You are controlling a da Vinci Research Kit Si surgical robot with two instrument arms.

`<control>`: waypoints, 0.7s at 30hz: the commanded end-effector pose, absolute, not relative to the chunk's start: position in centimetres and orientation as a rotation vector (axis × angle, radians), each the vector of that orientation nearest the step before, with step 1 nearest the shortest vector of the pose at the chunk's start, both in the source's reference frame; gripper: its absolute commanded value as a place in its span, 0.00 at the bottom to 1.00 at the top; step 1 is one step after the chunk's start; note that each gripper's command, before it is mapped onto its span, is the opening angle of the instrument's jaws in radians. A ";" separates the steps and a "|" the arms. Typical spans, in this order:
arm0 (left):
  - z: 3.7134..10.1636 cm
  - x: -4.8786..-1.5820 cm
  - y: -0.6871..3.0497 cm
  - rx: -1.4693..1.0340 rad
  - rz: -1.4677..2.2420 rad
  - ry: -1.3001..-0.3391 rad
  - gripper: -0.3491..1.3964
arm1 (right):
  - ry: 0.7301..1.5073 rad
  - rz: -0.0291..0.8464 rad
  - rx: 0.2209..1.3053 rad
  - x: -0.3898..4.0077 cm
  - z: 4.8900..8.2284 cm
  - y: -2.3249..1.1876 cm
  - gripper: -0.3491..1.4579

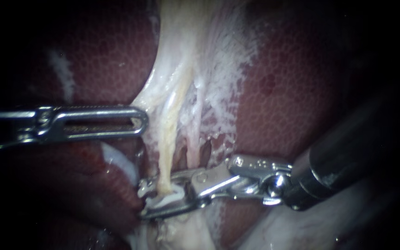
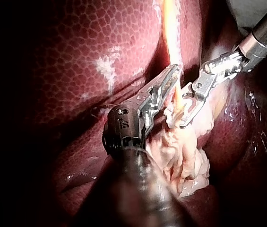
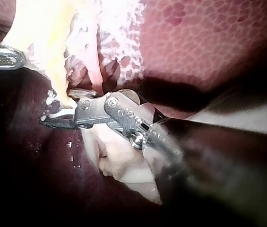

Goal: Clipping second clip left tube

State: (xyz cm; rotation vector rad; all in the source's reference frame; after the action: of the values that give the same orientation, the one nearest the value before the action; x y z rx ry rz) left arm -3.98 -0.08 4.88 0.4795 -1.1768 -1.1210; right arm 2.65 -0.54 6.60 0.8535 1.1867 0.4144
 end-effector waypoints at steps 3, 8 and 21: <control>4.88 -3.98 -0.08 0.479 -1.121 -1.177 0.00 | 1.171 0.432 0.825 2.61 6.67 -0.50 0.04; 4.88 -3.98 -0.08 0.479 -1.121 -1.177 0.00 | 1.136 0.412 0.794 2.55 6.70 -0.47 0.00; 4.88 -3.98 -0.08 0.479 -1.121 -1.177 0.00 | 1.138 0.404 0.791 2.54 6.70 -0.50 0.00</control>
State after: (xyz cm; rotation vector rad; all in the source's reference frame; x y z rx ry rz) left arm -3.98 -0.08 4.88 0.4794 -1.1771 -1.1211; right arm 2.54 -0.50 6.69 0.7909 1.1380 0.4041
